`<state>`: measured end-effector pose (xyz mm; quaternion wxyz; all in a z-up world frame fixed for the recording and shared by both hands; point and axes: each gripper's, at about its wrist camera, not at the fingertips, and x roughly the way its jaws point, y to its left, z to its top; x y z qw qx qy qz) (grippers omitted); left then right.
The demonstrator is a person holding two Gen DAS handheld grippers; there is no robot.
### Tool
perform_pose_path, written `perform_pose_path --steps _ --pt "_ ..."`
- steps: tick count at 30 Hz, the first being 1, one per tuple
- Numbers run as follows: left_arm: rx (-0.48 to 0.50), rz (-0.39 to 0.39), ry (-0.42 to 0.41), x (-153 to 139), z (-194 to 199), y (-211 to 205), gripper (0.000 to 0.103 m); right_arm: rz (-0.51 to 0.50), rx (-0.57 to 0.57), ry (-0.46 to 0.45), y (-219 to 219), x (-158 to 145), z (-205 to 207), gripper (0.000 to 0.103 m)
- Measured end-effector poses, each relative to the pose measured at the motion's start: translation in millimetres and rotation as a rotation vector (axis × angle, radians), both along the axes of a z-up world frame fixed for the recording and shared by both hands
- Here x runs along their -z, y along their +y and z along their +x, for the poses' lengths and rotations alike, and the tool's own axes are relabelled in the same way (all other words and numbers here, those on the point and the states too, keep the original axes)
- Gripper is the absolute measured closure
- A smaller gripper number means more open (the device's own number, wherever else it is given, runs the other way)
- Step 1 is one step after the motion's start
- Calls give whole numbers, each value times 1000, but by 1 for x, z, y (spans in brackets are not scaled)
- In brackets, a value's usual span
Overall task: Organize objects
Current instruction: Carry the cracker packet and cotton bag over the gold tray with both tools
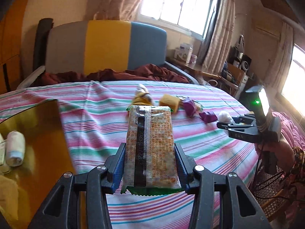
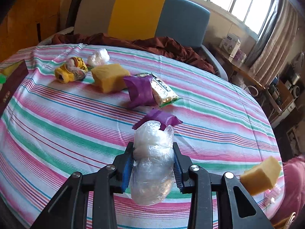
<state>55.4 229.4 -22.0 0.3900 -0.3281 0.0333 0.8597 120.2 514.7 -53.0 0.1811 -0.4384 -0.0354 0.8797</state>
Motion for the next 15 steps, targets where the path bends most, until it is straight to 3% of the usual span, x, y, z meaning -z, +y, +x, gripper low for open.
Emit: perform_pose_path --steps 9,15 --pt "-134 9 -31 -2 -27 -66 55 -10 -99 107 -33 -12 5 65" --pt "-190 -30 -114 11 -50 -105 55 -89 -128 147 -62 -14 4 65"
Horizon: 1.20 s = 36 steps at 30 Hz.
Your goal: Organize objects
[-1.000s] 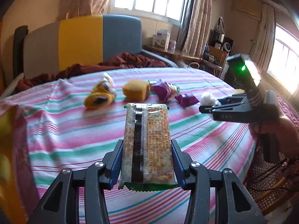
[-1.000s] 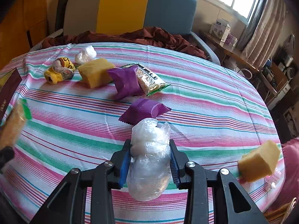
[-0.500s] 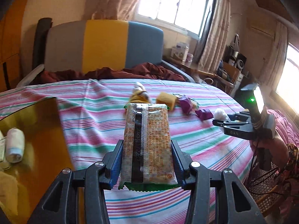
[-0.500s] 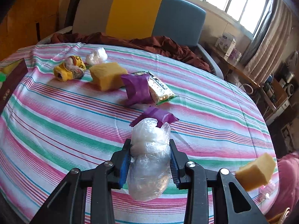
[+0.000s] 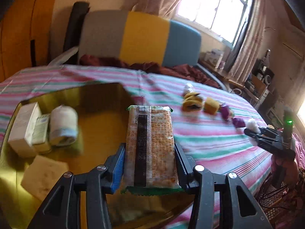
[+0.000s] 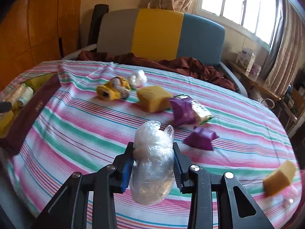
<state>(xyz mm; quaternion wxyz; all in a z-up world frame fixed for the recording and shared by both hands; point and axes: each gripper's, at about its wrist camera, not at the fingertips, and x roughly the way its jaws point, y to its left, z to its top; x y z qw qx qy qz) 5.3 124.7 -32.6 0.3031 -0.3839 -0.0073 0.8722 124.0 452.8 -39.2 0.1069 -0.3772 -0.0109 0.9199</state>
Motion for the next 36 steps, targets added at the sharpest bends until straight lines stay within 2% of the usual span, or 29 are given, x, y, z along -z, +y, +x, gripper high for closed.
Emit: perform_pose_path --steps 7,13,25,28,31,36 --pt "-43 -63 -115 23 -23 -30 55 -43 -63 44 -43 -15 -10 65" --pt "-67 -123 -162 35 -32 -43 55 -77 -132 75 -86 -27 -22 65" --pt "-201 -203 -196 46 -43 -71 55 -137 -283 123 -163 -50 -51 65" --pt "-217 -197 -209 45 -42 -75 52 -155 -309 118 -180 -52 -61 65" --pt "-239 -150 -209 38 -40 -82 46 -176 -343 99 -198 -51 -73 65" --pt "-259 -71 -124 17 -29 -91 43 -196 -394 61 -225 -48 -93 65"
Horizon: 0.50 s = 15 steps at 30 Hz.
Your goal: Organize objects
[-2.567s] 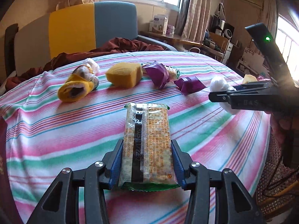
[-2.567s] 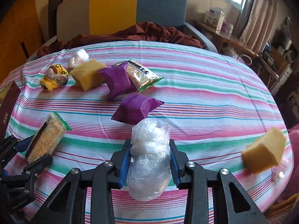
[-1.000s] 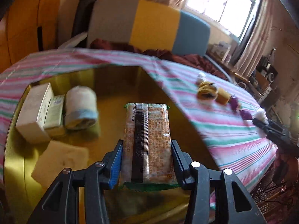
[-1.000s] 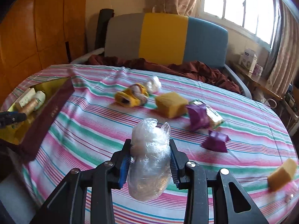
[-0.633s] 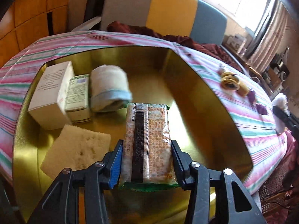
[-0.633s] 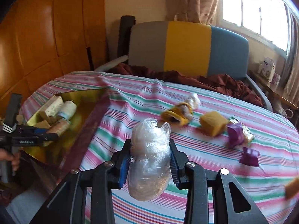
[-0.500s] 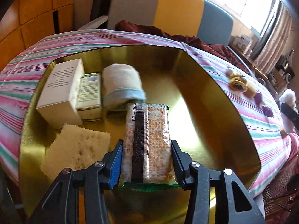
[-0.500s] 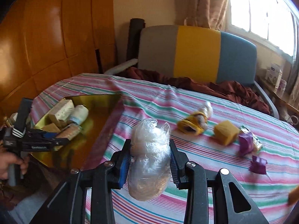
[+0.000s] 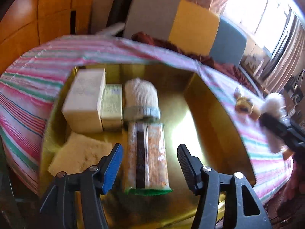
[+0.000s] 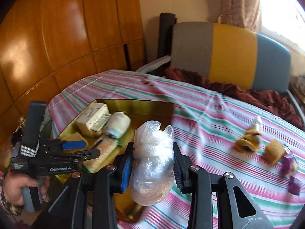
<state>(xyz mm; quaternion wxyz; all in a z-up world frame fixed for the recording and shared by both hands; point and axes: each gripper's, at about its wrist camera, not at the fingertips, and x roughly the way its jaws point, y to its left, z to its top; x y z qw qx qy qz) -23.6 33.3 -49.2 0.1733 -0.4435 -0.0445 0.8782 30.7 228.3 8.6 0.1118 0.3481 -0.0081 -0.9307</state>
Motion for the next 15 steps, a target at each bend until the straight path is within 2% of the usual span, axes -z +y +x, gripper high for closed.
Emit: perform_pose_path --steps 2,5,10,15 --pt "-42 35 61 -10 7 -8 43 -1 -19 -31 -10 3 -12 65" --pt "-107 67 82 -14 9 -19 43 -3 -43 -112 -23 10 -38 65" --pt "-168 83 43 -8 5 -28 42 35 -63 -238 -44 28 -78 65" --pt "-165 93 38 -9 5 -26 42 93 -60 -281 -58 39 -111 65"
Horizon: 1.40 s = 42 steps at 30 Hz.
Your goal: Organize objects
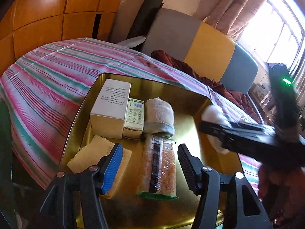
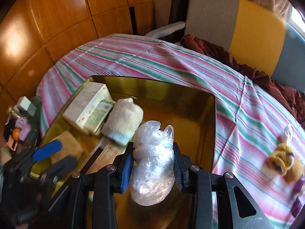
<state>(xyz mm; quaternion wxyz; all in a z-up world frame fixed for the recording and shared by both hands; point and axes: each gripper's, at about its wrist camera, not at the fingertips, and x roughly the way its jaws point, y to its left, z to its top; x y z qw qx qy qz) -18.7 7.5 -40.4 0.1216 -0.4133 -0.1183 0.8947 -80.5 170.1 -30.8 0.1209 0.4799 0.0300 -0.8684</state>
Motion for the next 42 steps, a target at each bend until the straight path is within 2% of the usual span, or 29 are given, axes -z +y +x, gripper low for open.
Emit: perform_pose_path --steps 6,13,15,16,17,22,25,32,42 --pt "7 22 -6 -3 0 1 43 49 22 -41 -10 8 -40 65" --pt "-7 36 -13 -2 -2 -2 42 45 68 -44 -17 16 -65 64" --pt "-11 41 -16 -1 -2 -3 43 59 82 -28 -19 18 -68 56" --pt "-11 44 -17 -1 -2 -3 43 60 94 -22 -18 18 -68 47" --pt "-12 43 -18 0 -2 -4 43 53 103 -20 -17 17 -68 41" --pt "-20 70 -11 0 1 -5 42 6 125 8 -5 5 -56 38" --pt "-9 70 -10 0 2 -3 42 -21 136 37 3 -4 -44 29" --pt "15 57 -7 1 7 6 42 -21 144 80 16 -20 -17 28" --pt "58 42 7 0 15 20 42 -39 184 83 37 -21 17 28"
